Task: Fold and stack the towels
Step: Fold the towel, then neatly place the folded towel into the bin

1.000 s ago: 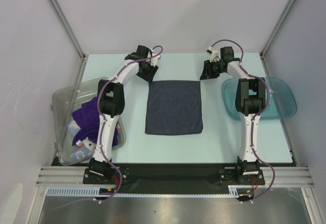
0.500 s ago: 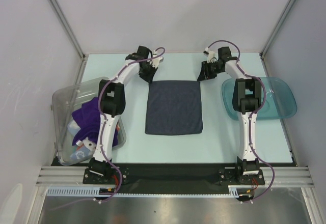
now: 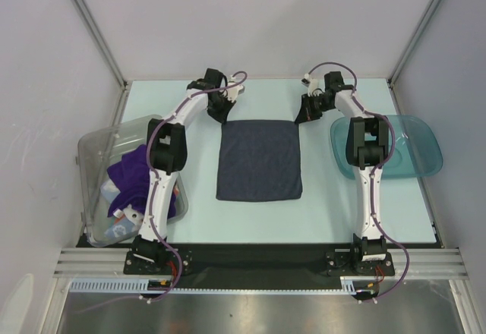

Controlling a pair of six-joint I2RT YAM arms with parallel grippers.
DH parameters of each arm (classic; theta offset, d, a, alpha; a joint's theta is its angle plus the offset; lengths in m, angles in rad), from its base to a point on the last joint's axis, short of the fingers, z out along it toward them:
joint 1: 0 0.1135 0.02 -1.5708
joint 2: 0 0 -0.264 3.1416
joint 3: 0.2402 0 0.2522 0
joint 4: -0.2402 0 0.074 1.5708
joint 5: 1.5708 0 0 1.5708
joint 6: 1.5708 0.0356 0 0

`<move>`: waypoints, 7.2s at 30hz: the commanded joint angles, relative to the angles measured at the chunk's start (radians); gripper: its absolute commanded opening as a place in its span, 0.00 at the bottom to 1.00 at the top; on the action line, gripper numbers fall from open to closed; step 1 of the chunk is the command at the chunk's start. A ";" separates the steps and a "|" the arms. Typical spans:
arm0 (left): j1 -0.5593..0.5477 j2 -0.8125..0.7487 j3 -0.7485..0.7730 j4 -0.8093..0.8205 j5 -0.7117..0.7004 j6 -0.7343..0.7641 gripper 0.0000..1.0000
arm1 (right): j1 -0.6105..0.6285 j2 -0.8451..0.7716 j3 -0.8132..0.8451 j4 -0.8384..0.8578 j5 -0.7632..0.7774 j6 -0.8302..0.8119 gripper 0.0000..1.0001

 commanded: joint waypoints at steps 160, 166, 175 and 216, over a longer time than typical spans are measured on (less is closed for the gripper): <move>-0.147 -0.586 -0.861 0.231 -0.317 -0.740 0.54 | 0.275 -0.793 -1.138 0.579 0.750 0.544 0.29; -0.151 -0.671 -0.778 0.106 -0.394 -0.719 0.56 | 0.272 -0.906 -1.093 0.397 0.673 0.599 0.48; -0.180 -0.926 -1.082 0.233 -0.110 -0.742 0.55 | 0.291 -1.024 -1.245 0.409 0.624 0.742 0.57; -0.205 -1.017 -0.948 0.057 -0.350 -0.768 0.63 | 0.358 -1.055 -1.076 0.083 0.850 0.586 0.00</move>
